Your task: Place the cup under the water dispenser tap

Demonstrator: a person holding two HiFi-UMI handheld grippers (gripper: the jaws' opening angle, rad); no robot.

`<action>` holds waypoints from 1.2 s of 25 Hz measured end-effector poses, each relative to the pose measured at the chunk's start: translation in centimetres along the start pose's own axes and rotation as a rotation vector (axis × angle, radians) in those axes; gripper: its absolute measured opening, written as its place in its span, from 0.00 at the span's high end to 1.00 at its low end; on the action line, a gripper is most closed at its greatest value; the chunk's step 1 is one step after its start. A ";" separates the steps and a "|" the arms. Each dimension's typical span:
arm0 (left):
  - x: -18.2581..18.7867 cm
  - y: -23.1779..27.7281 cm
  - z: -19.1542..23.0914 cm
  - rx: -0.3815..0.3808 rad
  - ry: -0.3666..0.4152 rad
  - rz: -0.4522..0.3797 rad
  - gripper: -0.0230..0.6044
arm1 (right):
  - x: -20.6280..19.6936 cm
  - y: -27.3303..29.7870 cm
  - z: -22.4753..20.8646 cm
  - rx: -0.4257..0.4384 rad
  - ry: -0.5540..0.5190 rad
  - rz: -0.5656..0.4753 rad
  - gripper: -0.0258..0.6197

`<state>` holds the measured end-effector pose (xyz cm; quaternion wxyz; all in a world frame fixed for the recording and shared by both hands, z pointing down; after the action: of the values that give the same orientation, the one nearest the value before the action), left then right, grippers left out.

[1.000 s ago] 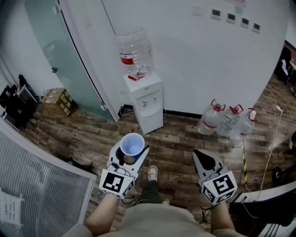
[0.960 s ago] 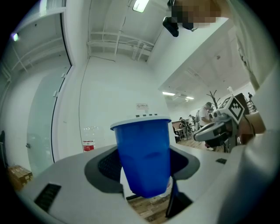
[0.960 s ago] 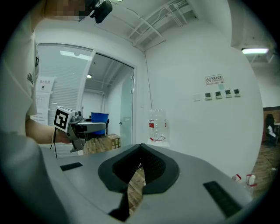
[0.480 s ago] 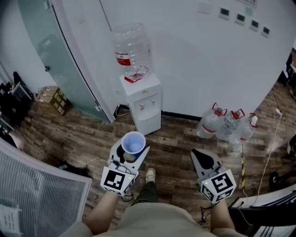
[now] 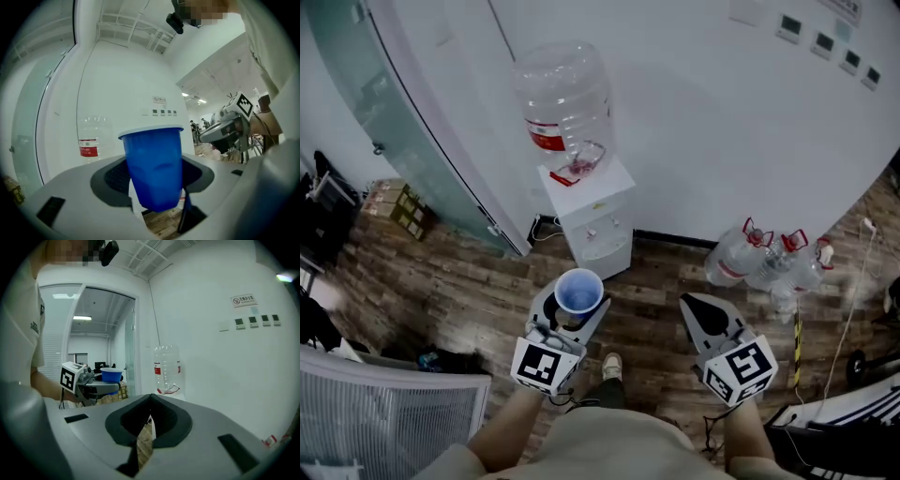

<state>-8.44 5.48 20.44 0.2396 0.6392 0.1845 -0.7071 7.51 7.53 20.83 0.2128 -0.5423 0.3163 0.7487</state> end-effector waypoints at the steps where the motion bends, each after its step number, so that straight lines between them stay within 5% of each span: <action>1: 0.2 1.0 1.2 -0.001 0.003 0.006 0.52 | 0.4 1.4 -0.8 -0.006 0.002 -0.001 0.95; 14: -1.6 9.9 10.7 -0.015 -0.020 -0.063 0.51 | -2.6 12.3 -7.0 -0.044 0.055 0.095 0.95; 21: -6.4 14.8 12.0 -0.001 0.012 -0.058 0.51 | -7.0 16.7 -9.2 0.016 0.080 0.133 0.95; 27: -11.5 18.3 12.7 0.093 0.129 -0.025 0.50 | -11.5 19.9 -11.3 0.128 0.095 0.143 0.95; 30: -13.9 20.4 13.4 0.140 0.123 -0.019 0.51 | -13.8 21.6 -12.8 0.183 0.103 0.155 0.95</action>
<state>-6.70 -17.40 36.69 0.1758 0.6947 0.1552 -0.6800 6.28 -16.44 36.43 0.1864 -0.5320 0.4349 0.7022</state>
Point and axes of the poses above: the fingertips, and each gripper's own axes: y forward along the fingers, z to its left, x out of its top, the point moved 1 cm from there along -y, backward along the fingers, and after that the axes turned 15 degrees about -y, right-handed, at the moved point
